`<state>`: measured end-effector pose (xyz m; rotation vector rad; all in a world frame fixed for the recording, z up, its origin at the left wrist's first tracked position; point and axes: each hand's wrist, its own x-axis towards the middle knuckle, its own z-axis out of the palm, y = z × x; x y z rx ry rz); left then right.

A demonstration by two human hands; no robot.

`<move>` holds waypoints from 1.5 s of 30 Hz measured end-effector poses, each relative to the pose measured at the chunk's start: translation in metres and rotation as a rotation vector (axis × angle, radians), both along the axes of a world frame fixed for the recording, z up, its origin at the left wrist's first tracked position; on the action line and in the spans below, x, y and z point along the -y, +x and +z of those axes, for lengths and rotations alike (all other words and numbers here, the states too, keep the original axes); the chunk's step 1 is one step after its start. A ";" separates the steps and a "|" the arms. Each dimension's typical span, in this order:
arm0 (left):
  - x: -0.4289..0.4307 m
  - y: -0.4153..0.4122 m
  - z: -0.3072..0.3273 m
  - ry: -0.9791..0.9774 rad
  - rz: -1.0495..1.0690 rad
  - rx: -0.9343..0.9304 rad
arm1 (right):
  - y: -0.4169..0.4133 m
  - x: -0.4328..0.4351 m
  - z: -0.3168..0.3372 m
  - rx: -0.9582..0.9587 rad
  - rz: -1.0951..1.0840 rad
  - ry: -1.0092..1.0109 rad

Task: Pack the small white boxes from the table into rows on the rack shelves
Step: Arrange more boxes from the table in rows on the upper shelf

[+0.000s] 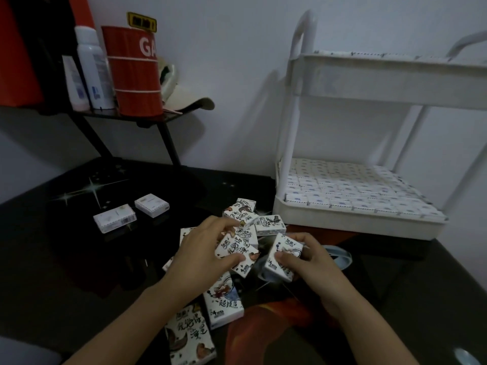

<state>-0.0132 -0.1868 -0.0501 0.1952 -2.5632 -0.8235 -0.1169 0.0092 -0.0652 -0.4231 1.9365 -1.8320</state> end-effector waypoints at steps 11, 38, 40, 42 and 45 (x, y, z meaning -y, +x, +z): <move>-0.018 -0.016 0.036 0.566 -0.106 0.052 | -0.004 -0.011 0.004 0.047 -0.083 -0.076; -0.238 -0.285 0.331 0.009 -0.481 -0.480 | -0.130 -0.237 0.226 -0.751 -0.413 0.212; -0.251 -0.308 0.334 -0.088 -0.450 -0.480 | -0.140 -0.244 0.235 -0.768 -0.421 0.255; -0.258 -0.327 0.333 -0.172 -0.444 -0.456 | -0.147 -0.249 0.239 -0.780 -0.434 0.269; -0.261 -0.348 0.329 -0.298 -0.447 -0.391 | -0.154 -0.252 0.241 -0.789 -0.442 0.272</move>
